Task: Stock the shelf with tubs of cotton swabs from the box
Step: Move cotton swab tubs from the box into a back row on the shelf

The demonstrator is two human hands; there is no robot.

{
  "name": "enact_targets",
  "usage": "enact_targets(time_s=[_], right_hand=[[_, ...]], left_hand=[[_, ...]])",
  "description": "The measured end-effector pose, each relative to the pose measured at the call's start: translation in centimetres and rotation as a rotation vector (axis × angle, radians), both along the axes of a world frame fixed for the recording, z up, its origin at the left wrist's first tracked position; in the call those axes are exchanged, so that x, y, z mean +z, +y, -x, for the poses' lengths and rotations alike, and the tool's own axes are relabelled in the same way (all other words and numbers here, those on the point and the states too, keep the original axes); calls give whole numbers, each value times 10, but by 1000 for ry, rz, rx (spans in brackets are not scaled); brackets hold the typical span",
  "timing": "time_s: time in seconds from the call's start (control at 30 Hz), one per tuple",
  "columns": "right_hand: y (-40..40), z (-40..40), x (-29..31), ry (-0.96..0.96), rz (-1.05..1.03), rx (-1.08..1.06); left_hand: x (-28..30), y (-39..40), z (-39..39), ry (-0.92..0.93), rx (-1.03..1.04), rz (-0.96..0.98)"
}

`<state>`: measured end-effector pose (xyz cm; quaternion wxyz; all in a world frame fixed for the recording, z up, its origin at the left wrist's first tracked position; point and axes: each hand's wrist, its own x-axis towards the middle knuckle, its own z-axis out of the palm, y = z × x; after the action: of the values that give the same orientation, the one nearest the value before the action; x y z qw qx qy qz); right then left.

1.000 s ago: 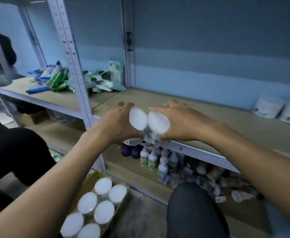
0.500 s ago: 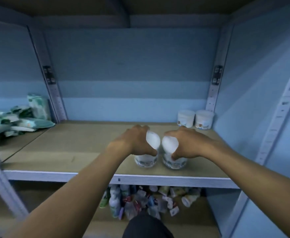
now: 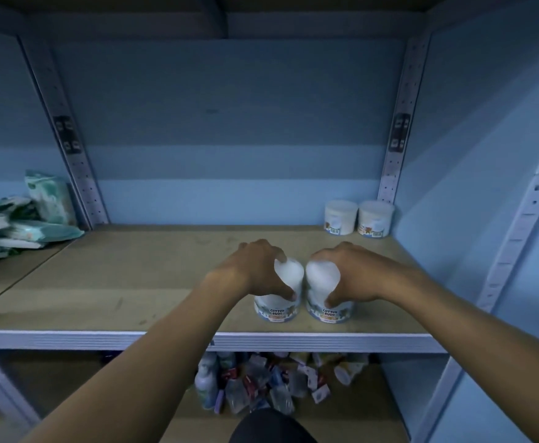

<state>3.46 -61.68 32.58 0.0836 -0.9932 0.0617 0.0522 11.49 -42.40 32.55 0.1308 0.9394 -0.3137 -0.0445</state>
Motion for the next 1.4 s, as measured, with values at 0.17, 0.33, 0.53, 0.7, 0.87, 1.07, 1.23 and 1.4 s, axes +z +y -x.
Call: enact_targets(time_s=[0.17,0.33,0.53,0.7,0.87,1.07,1.23,1.4], right_hand=[[0,-5,-4,-14,75,-48],[0,-17,-10,-92,137,-153],[-12,-49,-22,-160,113,-203],[-31,-92,-30,-185,78,-234],[-48,-134,-39,-273,122,-214],[-63,-171,-39,-300,125,-204],[-71,-197,-43,-350,157,-220],[-79,-220,-52,-377,187,-205]], left_hand=[[-4,-7,-7,-35,-24,22],[-3,-18,-23,-26,-44,6],[-6,-41,-56,-41,-7,-44],[-11,-62,-92,-8,30,-2],[-19,-80,-128,-55,41,36],[-25,-98,-167,-92,50,54],[-28,-109,-193,-99,60,64],[-29,-117,-212,-136,42,37]])
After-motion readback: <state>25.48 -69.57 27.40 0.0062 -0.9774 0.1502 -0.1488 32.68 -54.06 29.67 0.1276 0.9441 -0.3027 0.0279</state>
